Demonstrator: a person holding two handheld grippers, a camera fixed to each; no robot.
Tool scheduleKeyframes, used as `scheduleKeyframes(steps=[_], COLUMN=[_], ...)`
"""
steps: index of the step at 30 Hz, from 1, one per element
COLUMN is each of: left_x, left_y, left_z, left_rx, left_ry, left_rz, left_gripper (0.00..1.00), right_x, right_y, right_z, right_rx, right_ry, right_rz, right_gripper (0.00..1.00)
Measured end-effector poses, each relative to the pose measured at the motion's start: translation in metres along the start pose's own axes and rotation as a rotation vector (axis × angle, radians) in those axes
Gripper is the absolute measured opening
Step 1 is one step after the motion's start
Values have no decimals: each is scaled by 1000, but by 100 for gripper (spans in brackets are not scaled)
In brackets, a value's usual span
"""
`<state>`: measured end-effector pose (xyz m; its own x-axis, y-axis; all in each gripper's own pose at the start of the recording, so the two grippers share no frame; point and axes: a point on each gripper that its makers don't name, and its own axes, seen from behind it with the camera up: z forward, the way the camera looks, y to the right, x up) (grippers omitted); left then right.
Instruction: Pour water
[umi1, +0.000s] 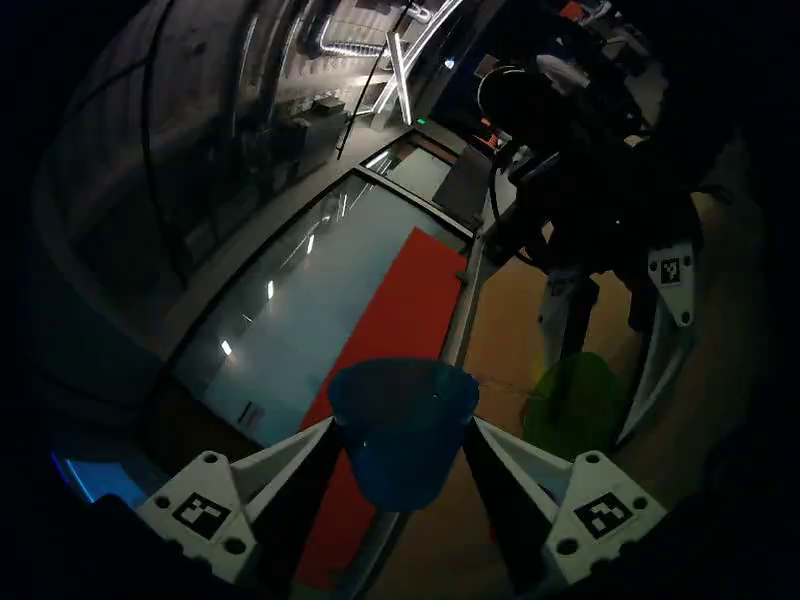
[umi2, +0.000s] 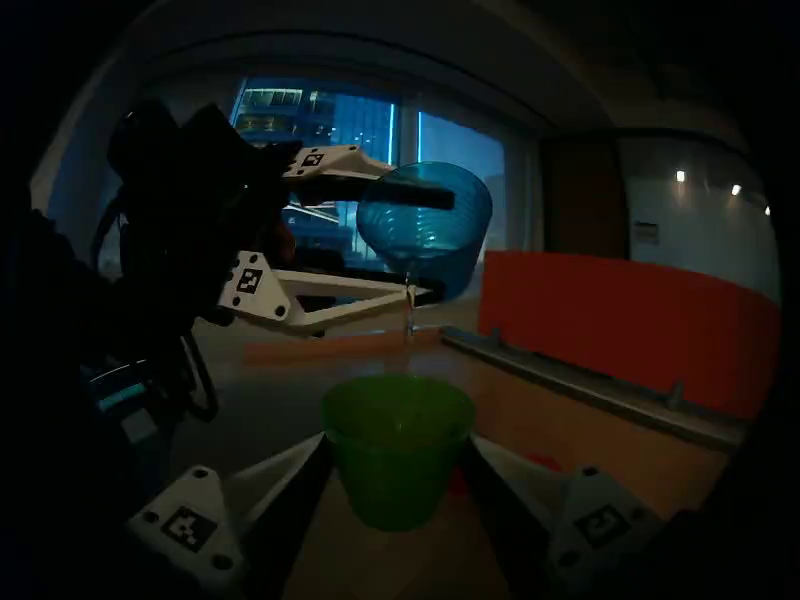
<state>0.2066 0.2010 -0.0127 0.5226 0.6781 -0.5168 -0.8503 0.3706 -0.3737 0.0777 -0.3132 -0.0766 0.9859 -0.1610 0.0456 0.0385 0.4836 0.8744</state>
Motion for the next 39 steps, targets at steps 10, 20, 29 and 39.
scheduleKeyframes(steps=[10,20,29,39], left_x=[4,6,8,9], left_y=[-2,-4,-7,-9], left_z=[0,1,-1,-5], left_rx=[4,15,22,34], left_ry=[8,9,8,4], left_rz=[43,82,107,148], left_gripper=[82,82,82,82], right_x=[4,4,5,6], right_y=[1,3,3,2], right_z=[0,-2,-3,-4], right_rx=[-3,-7,-8,-7], right_ry=[6,7,7,12], right_rz=[-5,-10,-13,-16], right_gripper=[91,91,91,90])
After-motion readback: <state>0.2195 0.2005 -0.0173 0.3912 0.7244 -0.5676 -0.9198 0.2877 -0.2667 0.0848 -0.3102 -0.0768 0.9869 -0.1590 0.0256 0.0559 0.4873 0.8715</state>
